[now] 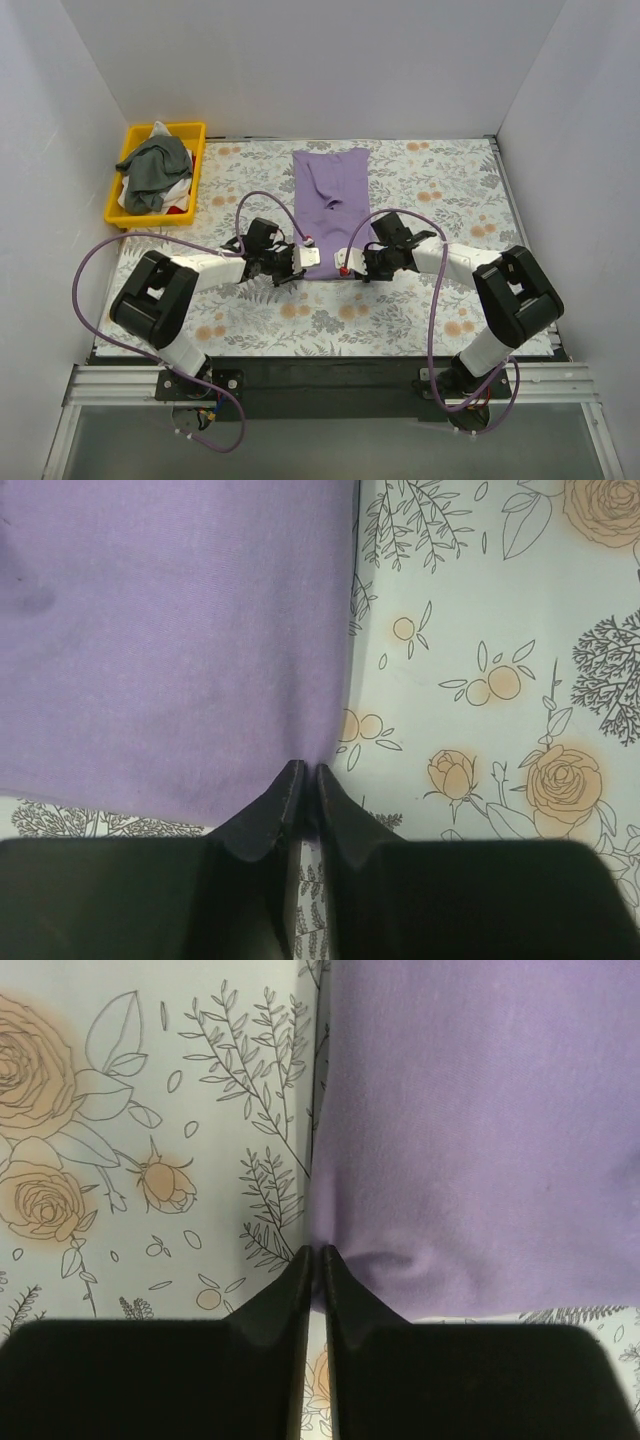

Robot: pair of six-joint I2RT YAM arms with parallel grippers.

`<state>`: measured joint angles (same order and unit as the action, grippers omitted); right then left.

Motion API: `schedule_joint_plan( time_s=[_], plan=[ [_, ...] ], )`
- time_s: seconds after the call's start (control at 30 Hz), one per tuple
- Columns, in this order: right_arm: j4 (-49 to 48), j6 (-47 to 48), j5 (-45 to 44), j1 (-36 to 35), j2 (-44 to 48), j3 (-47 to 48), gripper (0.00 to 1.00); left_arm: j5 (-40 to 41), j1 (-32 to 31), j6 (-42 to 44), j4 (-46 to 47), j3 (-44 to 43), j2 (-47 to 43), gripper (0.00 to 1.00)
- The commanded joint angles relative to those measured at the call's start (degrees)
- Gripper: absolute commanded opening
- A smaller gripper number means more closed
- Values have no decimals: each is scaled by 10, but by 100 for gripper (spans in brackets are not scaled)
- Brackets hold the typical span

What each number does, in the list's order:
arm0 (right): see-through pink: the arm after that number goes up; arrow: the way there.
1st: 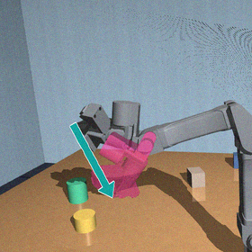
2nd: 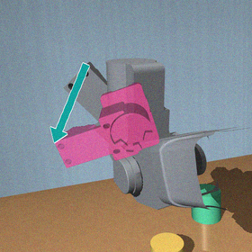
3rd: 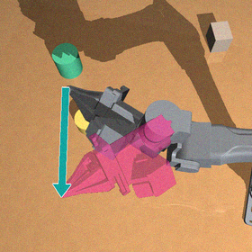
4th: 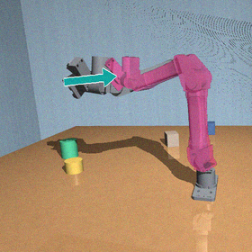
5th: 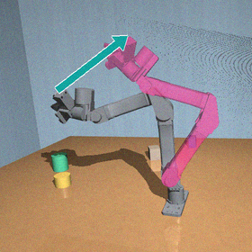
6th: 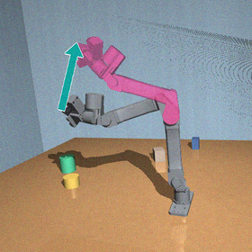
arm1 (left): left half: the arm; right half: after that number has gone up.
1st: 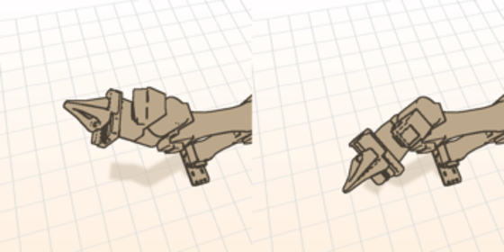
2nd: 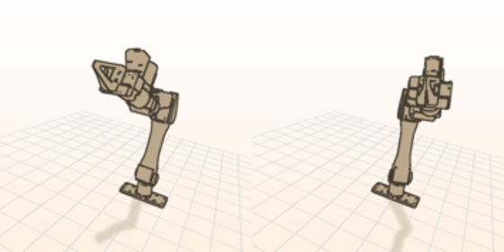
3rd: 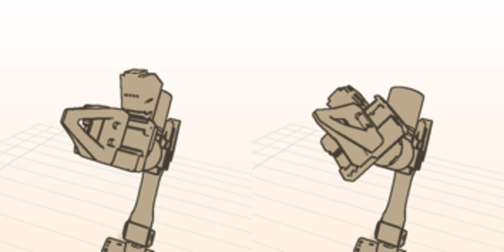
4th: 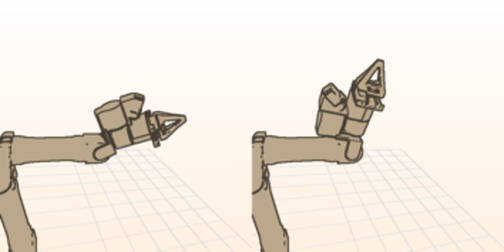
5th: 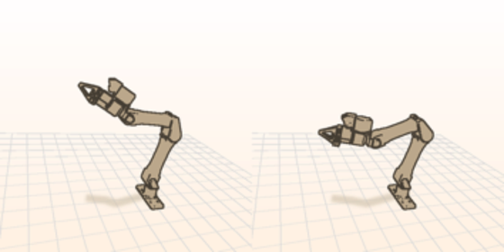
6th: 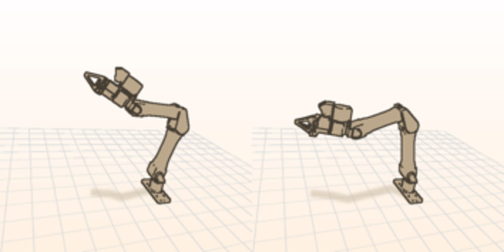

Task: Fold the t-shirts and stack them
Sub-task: Fold the tshirt

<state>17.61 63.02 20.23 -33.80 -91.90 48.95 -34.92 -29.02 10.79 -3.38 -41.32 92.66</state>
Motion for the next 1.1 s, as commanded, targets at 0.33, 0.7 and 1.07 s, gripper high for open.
schedule_joint_plan(
  time_s=[0.33,0.7,1.07],
  plan=[
    [35,-40,-27,0,58,6,1,-27,-4,-18,-66,-28,-34,0],
    [153,-34,-18,1,146,129,1,-70,11,-20,-214,-164,-102,0],
    [265,-29,-7,-28,259,134,1,-89,2,23,-375,-175,-232,0]
  ],
)
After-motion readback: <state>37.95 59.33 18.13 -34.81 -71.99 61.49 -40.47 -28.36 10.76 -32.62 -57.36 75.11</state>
